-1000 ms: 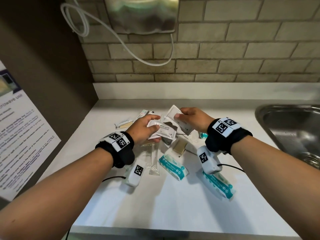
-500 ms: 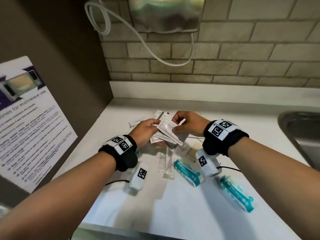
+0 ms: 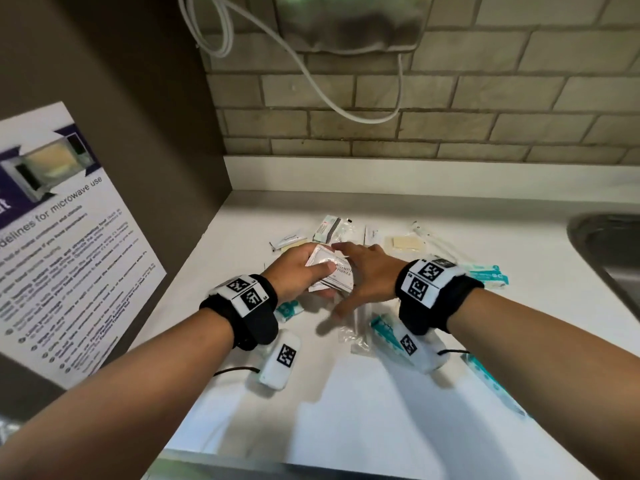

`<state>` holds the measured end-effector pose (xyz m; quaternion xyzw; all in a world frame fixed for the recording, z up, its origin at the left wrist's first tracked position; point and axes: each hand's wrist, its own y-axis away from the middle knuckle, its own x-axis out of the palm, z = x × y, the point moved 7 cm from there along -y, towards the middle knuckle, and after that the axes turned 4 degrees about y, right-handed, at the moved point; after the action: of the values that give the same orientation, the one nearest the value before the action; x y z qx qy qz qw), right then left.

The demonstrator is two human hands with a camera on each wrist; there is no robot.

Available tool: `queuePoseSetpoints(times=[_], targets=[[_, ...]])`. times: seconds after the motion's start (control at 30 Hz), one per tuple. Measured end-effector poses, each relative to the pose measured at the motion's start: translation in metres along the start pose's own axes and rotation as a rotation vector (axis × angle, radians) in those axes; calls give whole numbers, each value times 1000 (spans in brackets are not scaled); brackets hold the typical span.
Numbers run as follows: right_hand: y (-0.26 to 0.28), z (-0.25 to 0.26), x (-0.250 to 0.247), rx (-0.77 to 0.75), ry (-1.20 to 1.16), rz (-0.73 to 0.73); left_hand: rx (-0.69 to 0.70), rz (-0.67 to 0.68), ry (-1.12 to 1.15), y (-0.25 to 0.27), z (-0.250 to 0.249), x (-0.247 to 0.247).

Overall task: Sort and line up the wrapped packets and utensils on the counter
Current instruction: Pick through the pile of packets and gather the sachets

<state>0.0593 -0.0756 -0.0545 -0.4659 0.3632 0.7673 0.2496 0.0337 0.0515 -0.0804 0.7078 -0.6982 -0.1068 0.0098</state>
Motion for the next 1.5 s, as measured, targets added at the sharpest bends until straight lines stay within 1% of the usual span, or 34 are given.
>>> queuePoseSetpoints(times=[0.07, 0.17, 0.2, 0.27, 0.33, 0.4, 0.47, 0.5, 0.53, 0.6, 0.67, 0.73, 0.8, 0.87, 0.97, 1.03, 1.1, 1.17, 1.23, 1.33, 1.43, 1.47, 1.5], targets=[[-6, 4, 7, 23, 39, -39, 0, 10, 22, 1, -1, 0], [-12, 9, 5, 42, 28, -153, 7, 41, -68, 4, -1, -3], [-12, 12, 6, 41, 38, -174, -13, 68, -105, 6, 3, -4], [-9, 18, 5, 17, 61, -190, -91, 123, -149, 11, 10, -1], [-8, 23, 9, 14, 27, -171, -178, 179, -110, 18, 17, 3], [-6, 27, 12, 12, -30, -133, -214, 191, -75, 19, 21, 3], [-5, 27, 15, 37, -33, -97, -195, 156, -72, 17, 19, -1], [-6, 27, 16, 52, 11, -94, -183, 136, -75, 15, 18, -4], [-6, 26, 16, 66, 70, -112, -177, 130, -64, 14, 18, -5], [-6, 24, 10, 85, 138, -195, -175, 119, -22, 12, 14, -6], [-5, 19, 2, 98, 127, -246, -141, 109, -43, 10, 6, -8], [-5, 13, -5, 91, 70, -252, -104, 123, -108, 8, -3, -7], [-6, 8, -11, 75, 44, -262, -109, 122, -89, 3, -6, -3], [-10, 2, -16, 61, 53, -252, -99, 99, -20, -4, -10, 2], [-15, -12, -23, 53, 20, -175, -10, 64, -2, -19, -26, 10], [-17, -34, -31, 99, -12, -96, 15, 37, 14, -29, -36, 12], [-19, -63, -36, 194, -14, -41, 26, -4, 34, -38, -44, 9], [-25, -91, -43, 263, 57, -47, 52, -49, 55, -47, -53, 7], [-32, -106, -42, 284, 174, -29, 76, -58, 67, -55, -60, 10], [-50, -128, -25, 297, 287, 57, 91, -48, 50, -63, -64, 20], [-78, -161, -4, 293, 412, 71, 79, -55, 46, -69, -60, 22], [-80, -160, -5, 273, 414, 62, 77, -64, 46, -71, -59, 22], [-73, -148, -12, 249, 384, 43, 75, -76, 46, -71, -57, 21]])
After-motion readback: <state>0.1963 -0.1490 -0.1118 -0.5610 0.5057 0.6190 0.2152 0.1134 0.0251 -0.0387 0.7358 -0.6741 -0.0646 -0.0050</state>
